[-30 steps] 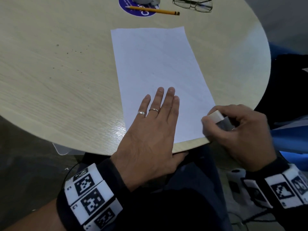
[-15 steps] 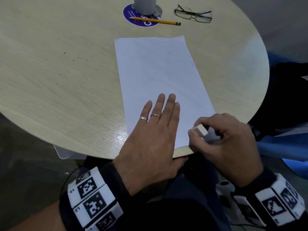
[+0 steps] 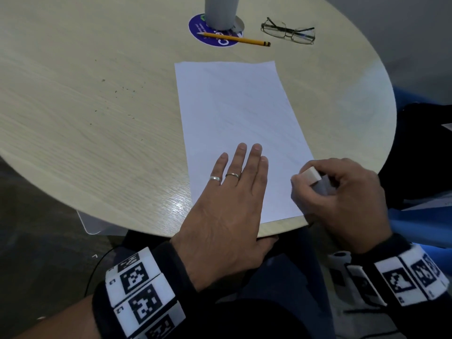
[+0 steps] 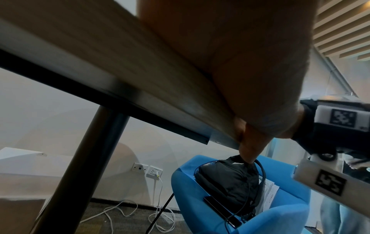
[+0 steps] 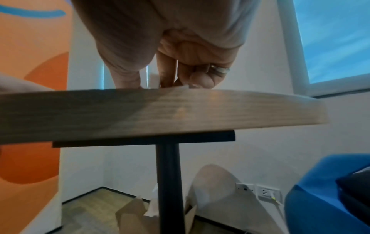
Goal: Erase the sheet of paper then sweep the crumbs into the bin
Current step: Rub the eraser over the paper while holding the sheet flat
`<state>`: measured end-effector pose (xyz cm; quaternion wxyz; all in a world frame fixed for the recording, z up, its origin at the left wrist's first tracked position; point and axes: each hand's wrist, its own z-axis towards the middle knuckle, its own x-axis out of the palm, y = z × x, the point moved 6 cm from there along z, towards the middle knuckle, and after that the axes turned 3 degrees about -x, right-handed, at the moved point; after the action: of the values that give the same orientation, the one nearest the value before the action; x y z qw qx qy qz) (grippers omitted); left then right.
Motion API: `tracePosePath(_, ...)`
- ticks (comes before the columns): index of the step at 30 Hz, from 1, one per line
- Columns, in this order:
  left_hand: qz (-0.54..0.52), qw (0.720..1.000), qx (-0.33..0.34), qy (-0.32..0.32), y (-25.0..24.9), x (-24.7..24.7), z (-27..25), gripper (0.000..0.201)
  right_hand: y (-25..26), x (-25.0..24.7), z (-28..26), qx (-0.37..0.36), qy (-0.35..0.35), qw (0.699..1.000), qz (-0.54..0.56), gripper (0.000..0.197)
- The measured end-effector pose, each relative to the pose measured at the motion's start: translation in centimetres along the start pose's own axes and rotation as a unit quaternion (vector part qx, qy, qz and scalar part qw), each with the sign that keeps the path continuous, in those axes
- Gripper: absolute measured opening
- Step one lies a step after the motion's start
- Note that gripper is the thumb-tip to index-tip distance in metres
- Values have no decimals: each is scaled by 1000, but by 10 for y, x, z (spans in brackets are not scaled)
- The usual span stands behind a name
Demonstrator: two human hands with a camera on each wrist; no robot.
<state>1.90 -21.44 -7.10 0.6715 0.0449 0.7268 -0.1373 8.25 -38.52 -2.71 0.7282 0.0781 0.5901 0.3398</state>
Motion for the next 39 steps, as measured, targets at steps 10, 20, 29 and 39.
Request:
tracePosePath(10, 4, 1000, -2, -1, -1, -1, -1, 114, -10, -5, 3, 25, -42, 999, -16, 14)
tracePosePath(20, 2, 1000, 2, -1, -2, -1, -2, 112, -14, -3, 5, 30, -43, 998, -22, 14)
tracePosePath(29, 6, 1000, 2, 0, -2, 0, -1, 113, -15, -3, 6, 25, -29, 999, -23, 15)
tracePosePath(39, 4, 1000, 3, 0, -3, 0, -2, 111, -18, -11, -9, 14, 4, 1000, -16, 14)
